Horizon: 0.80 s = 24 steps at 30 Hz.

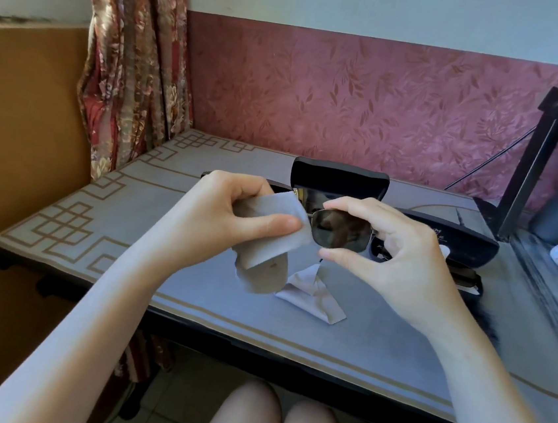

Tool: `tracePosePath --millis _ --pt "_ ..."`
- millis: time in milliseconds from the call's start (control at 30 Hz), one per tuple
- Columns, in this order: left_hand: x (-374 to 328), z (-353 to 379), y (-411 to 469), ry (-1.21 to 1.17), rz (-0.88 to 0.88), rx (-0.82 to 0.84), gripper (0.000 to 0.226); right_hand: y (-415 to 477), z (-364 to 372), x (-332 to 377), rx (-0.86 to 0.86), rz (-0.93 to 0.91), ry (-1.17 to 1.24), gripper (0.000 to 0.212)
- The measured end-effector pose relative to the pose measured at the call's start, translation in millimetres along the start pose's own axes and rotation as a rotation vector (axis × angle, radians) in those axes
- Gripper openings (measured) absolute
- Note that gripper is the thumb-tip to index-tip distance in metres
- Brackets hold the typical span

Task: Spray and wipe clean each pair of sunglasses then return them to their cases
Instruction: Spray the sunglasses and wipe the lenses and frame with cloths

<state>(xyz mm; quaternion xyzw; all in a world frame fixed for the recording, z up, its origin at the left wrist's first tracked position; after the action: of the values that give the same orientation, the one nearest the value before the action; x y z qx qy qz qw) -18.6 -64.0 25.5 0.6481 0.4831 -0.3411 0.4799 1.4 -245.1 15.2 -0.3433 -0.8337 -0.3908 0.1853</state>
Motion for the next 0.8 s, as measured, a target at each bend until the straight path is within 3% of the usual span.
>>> tracePosePath --millis 133,233,333,433,500,700,800 --pt "-8.0 3.7 1.9 0.138 0.074 -0.064 0.048 0.6 1.5 0.9 -0.012 -0.009 0.009 0.042" --pt "-4.6 6.5 3.2 0.098 0.055 -0.059 0.050 0.2 0.7 -0.1 -0.019 0.001 0.031 0.041" --pt "2.3 8.1 3.3 0.050 0.029 0.008 0.040 -1.0 -1.3 -3.6 -0.021 0.029 0.045 0.041" --pt "1.7 10.0 1.6 0.040 0.031 0.114 0.010 -4.0 -1.5 -8.7 -0.015 0.060 0.056 0.043" --pt "1.6 11.1 0.9 0.055 0.023 0.139 0.013 -5.2 -0.2 -10.9 -0.015 0.075 0.022 0.043" --pt "1.2 8.0 2.8 0.108 0.040 0.013 0.011 -4.5 -0.7 -3.3 -0.006 0.037 -0.020 0.044" --pt "0.8 5.7 2.6 0.064 0.039 -0.066 0.021 -3.6 0.4 -2.8 -0.012 0.032 0.011 0.044"
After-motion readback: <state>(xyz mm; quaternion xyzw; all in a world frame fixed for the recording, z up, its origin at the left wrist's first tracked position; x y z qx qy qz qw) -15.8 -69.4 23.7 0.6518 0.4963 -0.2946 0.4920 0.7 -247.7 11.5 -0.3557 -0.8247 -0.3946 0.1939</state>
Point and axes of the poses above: each hand's wrist, its own y-axis towards the middle knuckle, its own z-axis out of the palm, x = y × z, the point moved 7 cm from there along y, towards the middle knuckle, and after that the axes turned 12 degrees about -y, right-handed, at the moved point
